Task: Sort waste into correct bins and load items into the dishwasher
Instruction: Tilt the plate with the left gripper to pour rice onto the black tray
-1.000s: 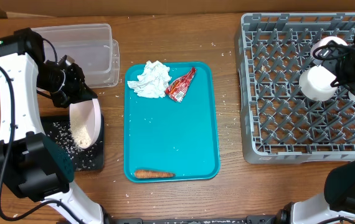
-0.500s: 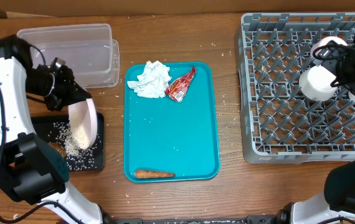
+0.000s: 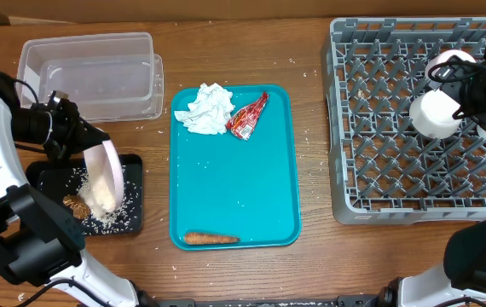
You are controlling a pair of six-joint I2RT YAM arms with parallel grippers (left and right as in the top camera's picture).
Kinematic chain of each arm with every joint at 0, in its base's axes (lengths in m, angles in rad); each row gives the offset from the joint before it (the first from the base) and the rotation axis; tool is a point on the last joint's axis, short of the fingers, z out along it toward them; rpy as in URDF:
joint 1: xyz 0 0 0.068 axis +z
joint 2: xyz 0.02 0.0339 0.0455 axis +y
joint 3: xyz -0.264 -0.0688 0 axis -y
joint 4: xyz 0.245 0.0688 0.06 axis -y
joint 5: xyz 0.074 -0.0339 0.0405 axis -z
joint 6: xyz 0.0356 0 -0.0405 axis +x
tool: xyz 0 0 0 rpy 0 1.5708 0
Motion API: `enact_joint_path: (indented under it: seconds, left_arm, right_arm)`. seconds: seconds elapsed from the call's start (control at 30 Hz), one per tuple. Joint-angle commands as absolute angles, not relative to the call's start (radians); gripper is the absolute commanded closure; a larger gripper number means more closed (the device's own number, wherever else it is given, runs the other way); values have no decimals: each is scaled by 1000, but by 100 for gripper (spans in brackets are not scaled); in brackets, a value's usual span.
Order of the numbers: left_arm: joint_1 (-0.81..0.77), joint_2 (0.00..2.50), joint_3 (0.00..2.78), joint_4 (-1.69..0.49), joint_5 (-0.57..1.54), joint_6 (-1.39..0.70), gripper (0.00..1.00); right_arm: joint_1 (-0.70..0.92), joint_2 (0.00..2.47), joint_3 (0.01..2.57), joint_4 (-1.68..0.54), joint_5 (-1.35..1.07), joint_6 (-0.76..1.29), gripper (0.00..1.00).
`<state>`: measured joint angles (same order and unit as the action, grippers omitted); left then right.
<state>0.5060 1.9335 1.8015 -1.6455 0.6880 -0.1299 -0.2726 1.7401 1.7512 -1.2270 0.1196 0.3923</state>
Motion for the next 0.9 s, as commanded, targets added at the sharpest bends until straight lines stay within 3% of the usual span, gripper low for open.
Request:
enact_joint_path:
  seconds: [0.0, 0.87]
  left_arm:
    - [520, 1909, 1796, -1645, 744, -88, 96]
    - [721, 1909, 1642, -1627, 965, 76, 96]
  right_arm:
    - [-273, 1718, 1773, -1225, 127, 400, 0]
    - [-273, 1718, 1773, -1225, 127, 400, 0]
